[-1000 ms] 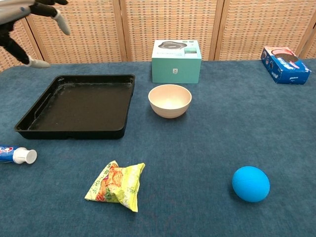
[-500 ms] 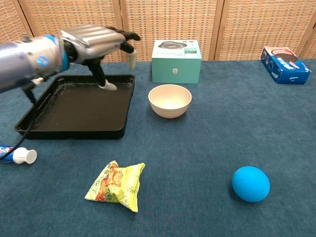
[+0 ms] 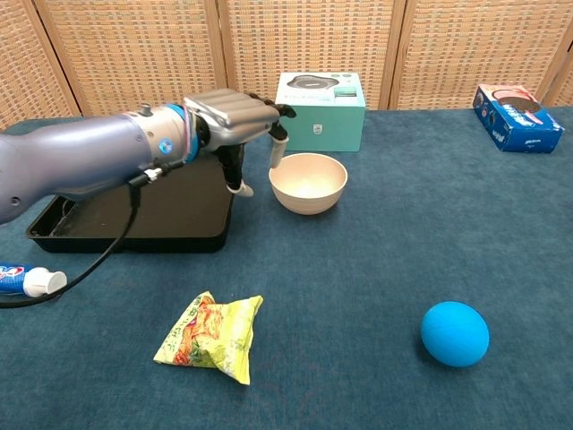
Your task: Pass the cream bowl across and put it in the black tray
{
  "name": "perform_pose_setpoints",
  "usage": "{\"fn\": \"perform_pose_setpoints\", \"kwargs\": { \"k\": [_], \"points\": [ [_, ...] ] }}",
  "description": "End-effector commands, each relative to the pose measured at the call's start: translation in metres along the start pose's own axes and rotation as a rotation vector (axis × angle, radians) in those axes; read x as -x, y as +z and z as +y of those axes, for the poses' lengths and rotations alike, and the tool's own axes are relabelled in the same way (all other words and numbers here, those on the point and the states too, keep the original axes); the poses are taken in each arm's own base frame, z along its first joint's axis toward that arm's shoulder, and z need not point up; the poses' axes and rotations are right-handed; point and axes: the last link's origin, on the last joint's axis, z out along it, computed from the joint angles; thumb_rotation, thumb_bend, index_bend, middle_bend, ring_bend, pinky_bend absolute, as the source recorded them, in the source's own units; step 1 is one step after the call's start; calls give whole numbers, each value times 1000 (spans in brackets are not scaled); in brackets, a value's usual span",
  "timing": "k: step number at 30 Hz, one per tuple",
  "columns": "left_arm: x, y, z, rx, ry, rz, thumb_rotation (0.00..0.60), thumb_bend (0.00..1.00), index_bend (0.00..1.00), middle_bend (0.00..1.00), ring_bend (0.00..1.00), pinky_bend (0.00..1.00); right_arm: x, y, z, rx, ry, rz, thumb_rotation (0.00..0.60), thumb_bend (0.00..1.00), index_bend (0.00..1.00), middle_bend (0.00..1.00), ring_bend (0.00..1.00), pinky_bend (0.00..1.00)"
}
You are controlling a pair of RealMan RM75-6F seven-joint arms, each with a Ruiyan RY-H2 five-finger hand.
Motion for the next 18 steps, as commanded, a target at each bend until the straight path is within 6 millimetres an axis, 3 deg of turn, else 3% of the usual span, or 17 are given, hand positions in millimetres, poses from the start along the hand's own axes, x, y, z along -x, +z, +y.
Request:
{"fn": "perform_pose_setpoints", "kwargs": {
  "k": [1, 9, 13, 18],
  "points": [
    [2, 5, 7, 13, 15, -10, 600, 235, 449, 0, 0, 0, -1, 0, 1, 4, 4, 3, 600, 203, 0, 0, 0, 0],
    [4, 18, 23, 32, 32, -20, 600, 236, 469, 0, 0, 0, -2, 0, 2, 6, 13, 2, 600, 202, 0, 0, 0, 0],
    [8, 24, 29, 35, 40, -34, 600, 307, 499, 0, 0, 0, -2, 1, 4, 10, 20, 3, 600, 202, 0, 0, 0, 0],
    [9, 31, 32, 24, 39, -38, 600, 314, 501, 0, 0, 0, -5, 1, 6, 16, 29, 11, 600, 202, 0, 0, 0, 0]
  ]
}}
